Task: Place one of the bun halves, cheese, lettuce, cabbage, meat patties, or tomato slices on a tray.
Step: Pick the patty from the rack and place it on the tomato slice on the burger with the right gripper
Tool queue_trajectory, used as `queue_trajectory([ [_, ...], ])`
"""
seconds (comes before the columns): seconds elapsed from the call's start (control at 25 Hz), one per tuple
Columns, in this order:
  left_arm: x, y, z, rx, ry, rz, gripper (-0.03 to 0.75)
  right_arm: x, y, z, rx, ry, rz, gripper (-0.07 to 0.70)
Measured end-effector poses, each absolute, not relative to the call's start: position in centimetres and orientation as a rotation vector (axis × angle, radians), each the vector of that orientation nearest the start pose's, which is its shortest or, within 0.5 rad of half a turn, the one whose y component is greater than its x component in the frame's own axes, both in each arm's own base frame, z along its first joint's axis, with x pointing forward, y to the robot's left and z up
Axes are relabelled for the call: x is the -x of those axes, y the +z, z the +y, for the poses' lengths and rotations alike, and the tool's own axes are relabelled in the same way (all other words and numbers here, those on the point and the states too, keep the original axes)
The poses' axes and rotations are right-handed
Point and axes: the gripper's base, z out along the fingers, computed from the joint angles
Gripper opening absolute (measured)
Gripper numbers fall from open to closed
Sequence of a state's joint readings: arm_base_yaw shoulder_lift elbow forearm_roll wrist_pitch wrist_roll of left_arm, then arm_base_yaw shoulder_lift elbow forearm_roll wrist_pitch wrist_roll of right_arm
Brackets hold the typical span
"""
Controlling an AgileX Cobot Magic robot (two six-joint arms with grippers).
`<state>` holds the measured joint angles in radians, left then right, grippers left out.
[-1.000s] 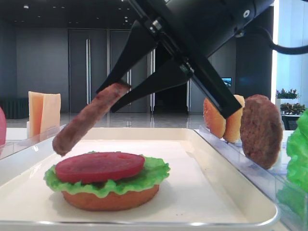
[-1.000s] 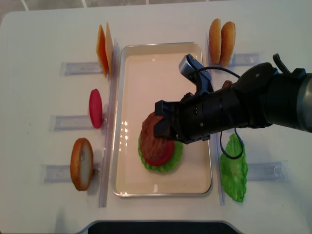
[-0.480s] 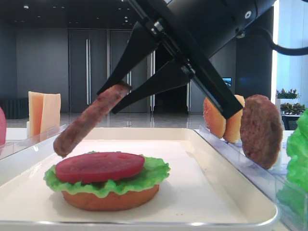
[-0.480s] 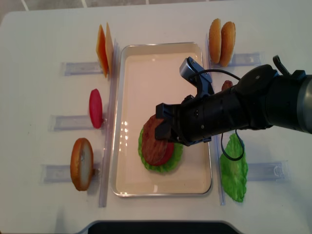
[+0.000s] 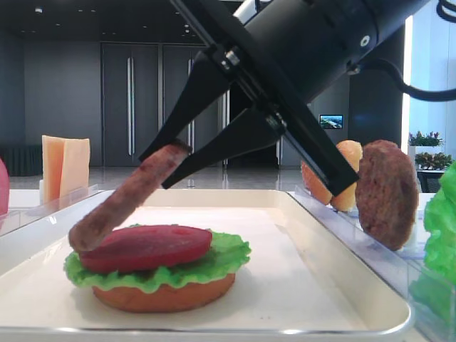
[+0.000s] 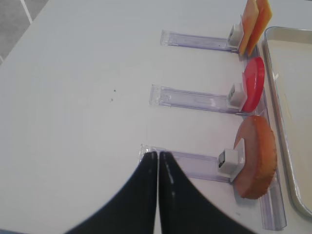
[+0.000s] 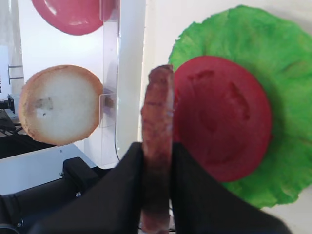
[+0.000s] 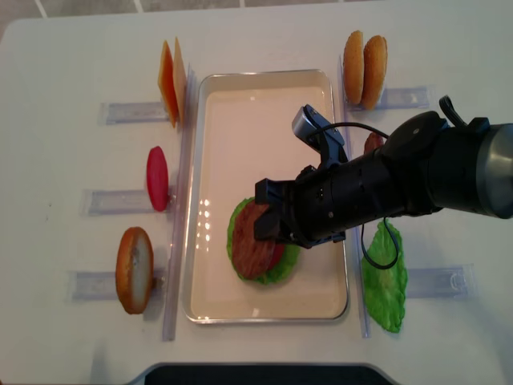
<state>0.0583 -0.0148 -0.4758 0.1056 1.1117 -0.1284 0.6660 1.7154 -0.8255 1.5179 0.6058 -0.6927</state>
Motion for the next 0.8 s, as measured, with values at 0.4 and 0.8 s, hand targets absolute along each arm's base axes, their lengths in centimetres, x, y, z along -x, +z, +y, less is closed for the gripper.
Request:
queue_trajectory([
  [0.4,0.74,26.68,0.82,0.203,0.085,2.091,-0.001,-22.03,17.63,23.61,0.149,1.310,2.695,0.144],
  [0.8,0.74,26.68,0.82,0.203,0.085,2.091,-0.001,-21.99,17.75,23.61,0.267,1.290,2.652,0.485],
])
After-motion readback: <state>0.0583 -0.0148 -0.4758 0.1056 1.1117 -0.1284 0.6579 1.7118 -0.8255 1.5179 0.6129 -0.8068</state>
